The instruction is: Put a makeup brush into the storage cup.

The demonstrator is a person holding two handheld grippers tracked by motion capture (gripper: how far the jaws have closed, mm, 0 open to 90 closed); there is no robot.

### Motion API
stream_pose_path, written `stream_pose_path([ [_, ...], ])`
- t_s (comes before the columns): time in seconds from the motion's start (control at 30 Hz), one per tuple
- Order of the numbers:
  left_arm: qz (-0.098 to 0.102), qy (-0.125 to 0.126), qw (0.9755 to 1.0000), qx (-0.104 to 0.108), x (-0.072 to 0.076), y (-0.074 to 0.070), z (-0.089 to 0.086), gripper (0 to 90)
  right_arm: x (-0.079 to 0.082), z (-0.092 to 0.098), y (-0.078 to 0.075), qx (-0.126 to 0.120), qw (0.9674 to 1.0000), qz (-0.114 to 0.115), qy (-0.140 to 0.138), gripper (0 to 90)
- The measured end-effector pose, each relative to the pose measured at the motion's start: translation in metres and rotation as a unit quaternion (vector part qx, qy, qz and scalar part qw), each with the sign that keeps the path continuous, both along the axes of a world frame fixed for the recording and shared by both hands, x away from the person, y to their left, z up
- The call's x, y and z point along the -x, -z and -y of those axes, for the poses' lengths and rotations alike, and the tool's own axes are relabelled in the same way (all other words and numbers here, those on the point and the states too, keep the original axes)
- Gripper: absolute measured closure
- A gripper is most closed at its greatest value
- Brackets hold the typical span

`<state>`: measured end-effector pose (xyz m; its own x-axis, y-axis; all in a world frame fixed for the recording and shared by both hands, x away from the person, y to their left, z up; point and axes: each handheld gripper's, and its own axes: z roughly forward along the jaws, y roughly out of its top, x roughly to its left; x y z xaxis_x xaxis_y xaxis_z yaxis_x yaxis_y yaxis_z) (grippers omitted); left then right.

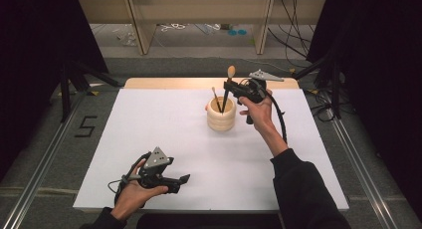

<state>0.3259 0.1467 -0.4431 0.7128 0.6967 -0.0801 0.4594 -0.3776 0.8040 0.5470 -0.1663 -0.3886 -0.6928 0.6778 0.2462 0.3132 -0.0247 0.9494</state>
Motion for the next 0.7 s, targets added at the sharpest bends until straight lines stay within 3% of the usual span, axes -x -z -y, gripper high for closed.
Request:
stream_pose_path([
  [0.17, -0.01, 0.005, 0.9999, -0.002, -0.001, 0.0, 0.0, 18.9, 0.0, -0.002, 0.002, 0.004, 1.0, -0.005, -0.002, 77.5],
  [0.7, -0.008, 0.004, 0.9999, 0.007, 0.0, 0.001, 0.001, 18.9, -0.002, -0.005, 0.016, 0.027, 0.9993, -0.025, -0.004, 77.4],
])
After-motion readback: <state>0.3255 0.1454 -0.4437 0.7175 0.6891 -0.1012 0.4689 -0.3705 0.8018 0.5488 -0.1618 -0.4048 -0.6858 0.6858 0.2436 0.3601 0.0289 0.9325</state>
